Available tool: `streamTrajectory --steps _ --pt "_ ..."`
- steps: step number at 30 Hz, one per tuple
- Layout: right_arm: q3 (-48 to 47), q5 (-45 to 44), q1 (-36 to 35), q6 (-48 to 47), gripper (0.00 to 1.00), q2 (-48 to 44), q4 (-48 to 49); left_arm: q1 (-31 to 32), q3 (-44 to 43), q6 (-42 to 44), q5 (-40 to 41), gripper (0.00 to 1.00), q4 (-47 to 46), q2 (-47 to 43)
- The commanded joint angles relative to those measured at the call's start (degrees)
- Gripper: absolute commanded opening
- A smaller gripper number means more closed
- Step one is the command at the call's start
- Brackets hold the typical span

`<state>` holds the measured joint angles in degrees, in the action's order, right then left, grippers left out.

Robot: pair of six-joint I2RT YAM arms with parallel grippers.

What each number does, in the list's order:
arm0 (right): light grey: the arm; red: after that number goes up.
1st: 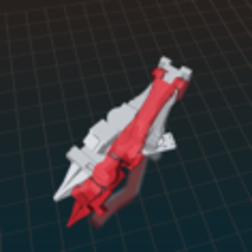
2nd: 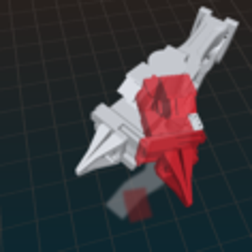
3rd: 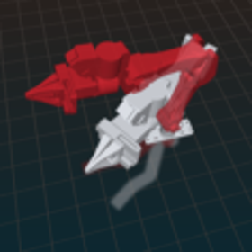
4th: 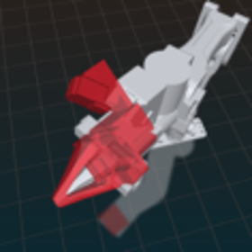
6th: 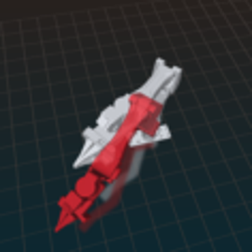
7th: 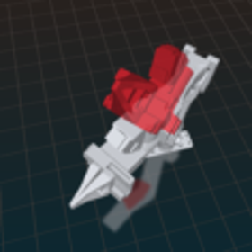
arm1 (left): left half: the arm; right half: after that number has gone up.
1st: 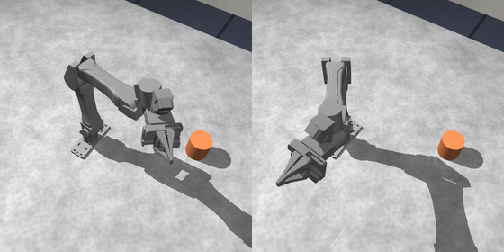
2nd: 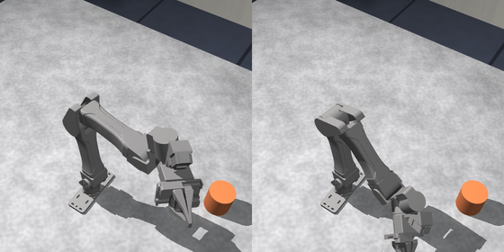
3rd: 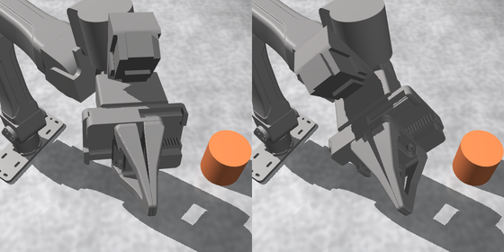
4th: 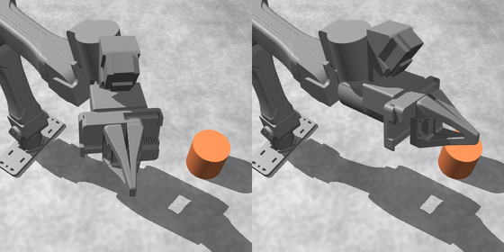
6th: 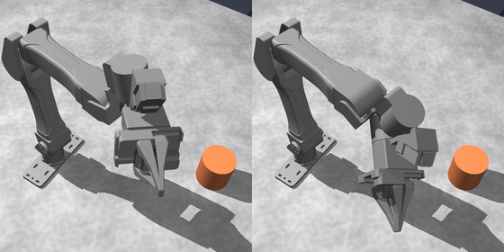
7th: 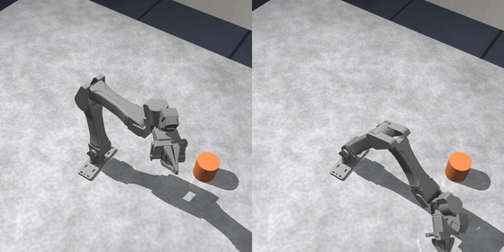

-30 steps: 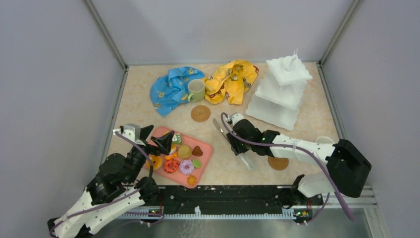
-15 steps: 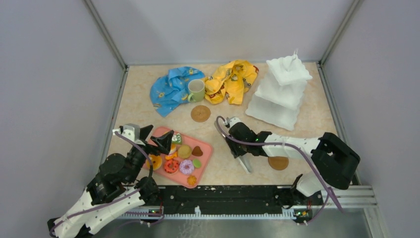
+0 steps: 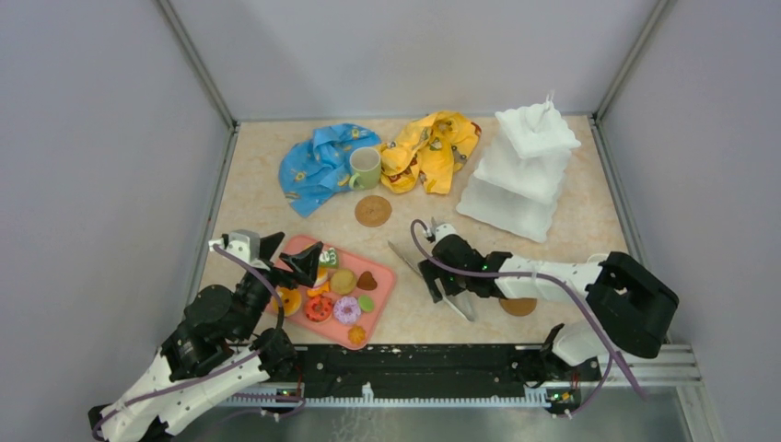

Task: Serve the afternoon tea
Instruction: Pick up the clamp from the center of the board.

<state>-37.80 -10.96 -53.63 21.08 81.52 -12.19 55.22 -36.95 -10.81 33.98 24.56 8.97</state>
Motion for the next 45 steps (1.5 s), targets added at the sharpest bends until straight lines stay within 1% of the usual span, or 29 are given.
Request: streamTrajectory --steps 1,7,10,16,21,25,30,35,42,45 --pt "0.7 -2.9 -2.0 2.2 0.86 -1.7 -2.7 0.1 0.0 -0.4 0.3 0.99 -1.2 -0.6" --pt "1.1 -4.0 -3.0 3.9 0.95 -1.8 -3.5 0.1 0.0 -0.4 0.3 0.99 -1.1 -0.6" --pt "1.7 -4.6 -3.3 4.5 0.96 -2.3 -3.5 0.1 0.0 -0.4 0.3 0.99 -1.1 -0.6" --pt "3.5 -5.6 -3.8 4.3 0.93 -2.4 -2.0 0.1 0.0 -0.4 0.2 0.99 -1.1 -0.6" --pt "4.9 -6.5 -4.0 2.6 0.9 -2.9 2.3 0.1 0.0 -0.4 0.2 0.99 -1.0 -0.6" --pt "5.1 -7.4 -4.0 1.5 0.89 -2.5 3.8 0.1 -0.1 -0.5 0.3 0.99 -0.9 -0.7" --pt "5.3 -6.5 -4.1 1.0 0.86 -1.3 5.0 0.1 -0.1 -0.5 0.5 0.99 -0.9 -1.0" --pt "4.8 -5.8 -4.0 0.5 0.75 -1.4 3.8 0.1 0.1 -0.3 0.5 0.99 -1.2 -0.9" --pt "0.6 -5.5 -4.1 -0.3 0.51 -7.8 -4.6 0.1 0.2 -0.3 1.0 0.99 -1.0 -0.8" --pt "-2.7 -5.5 -4.1 -0.5 0.47 -9.9 -9.1 0.1 0.1 -0.4 1.3 0.99 -0.8 -0.8"
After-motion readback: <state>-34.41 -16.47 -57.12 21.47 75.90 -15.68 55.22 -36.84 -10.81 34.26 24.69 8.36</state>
